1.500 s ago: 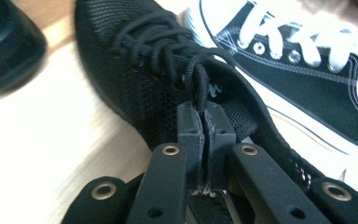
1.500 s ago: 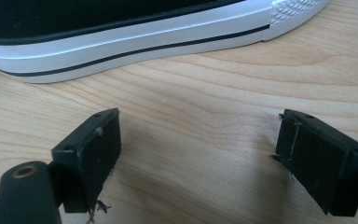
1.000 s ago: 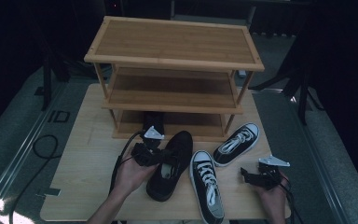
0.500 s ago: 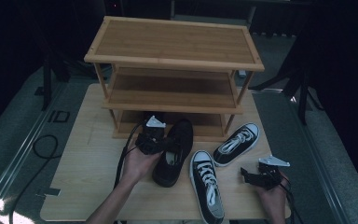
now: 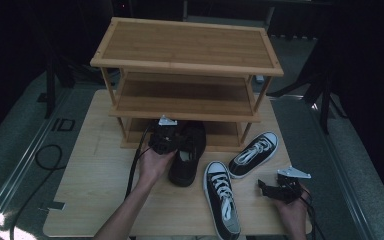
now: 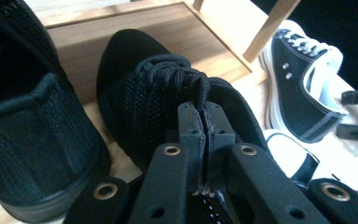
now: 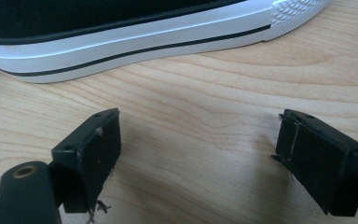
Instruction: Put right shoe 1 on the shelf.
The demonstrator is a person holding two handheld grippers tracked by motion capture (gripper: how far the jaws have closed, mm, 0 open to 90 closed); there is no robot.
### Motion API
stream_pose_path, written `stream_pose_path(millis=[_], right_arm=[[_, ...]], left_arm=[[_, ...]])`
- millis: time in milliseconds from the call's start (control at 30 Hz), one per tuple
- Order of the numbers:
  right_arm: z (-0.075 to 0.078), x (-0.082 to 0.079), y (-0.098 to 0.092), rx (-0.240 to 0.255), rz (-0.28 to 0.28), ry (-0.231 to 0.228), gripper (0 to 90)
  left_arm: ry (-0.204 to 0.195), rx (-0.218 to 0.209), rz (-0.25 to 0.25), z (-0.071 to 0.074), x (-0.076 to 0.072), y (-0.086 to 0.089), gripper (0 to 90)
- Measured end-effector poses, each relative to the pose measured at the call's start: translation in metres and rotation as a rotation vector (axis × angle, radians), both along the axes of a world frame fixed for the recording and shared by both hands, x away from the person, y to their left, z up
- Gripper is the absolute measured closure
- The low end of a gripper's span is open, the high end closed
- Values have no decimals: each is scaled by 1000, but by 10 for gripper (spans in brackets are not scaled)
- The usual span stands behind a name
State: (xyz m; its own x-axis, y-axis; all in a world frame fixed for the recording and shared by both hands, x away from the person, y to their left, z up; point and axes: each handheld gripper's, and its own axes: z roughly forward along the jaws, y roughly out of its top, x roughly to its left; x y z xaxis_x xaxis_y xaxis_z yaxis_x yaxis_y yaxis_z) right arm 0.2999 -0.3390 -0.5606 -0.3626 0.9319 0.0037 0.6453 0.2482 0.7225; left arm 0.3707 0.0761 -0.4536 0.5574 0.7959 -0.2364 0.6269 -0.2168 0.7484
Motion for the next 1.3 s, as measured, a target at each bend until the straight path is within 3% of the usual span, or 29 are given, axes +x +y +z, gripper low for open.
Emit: stream_pose_path(millis=[100,267,367,400,533,600,733,867,1000,1067,1300], right_arm=[[0,0,0,0,0,0,138],[0,0,0,1,0,1,138],[0,0,0,0,1,0,138],[0,0,0,0,0,0,138],[0,0,0,0,1,0,138],[0,0,0,0,1,0,138],[0,0,0,0,1,0,138],[0,0,0,0,2,-1,138],[0,0,0,1,0,0,138],[0,0,0,0,1,0,138],[0,0,0,1,0,0,138]], left_arm=[[-9,13,28,-3,3,1,884],[-12,48,34,-8,1,4,879],[9,29,14,-12,-2,9,855],[12,25,7,-12,-2,10,776],[6,5,-13,-9,-8,15,701],[-25,-8,-26,0,-19,22,690],[-61,8,-42,8,-33,30,688],[-88,36,-70,9,-54,39,783],[-85,66,-80,0,-68,48,900],[-66,90,-88,-12,-75,51,900],[-35,113,-94,-38,-87,53,900]])
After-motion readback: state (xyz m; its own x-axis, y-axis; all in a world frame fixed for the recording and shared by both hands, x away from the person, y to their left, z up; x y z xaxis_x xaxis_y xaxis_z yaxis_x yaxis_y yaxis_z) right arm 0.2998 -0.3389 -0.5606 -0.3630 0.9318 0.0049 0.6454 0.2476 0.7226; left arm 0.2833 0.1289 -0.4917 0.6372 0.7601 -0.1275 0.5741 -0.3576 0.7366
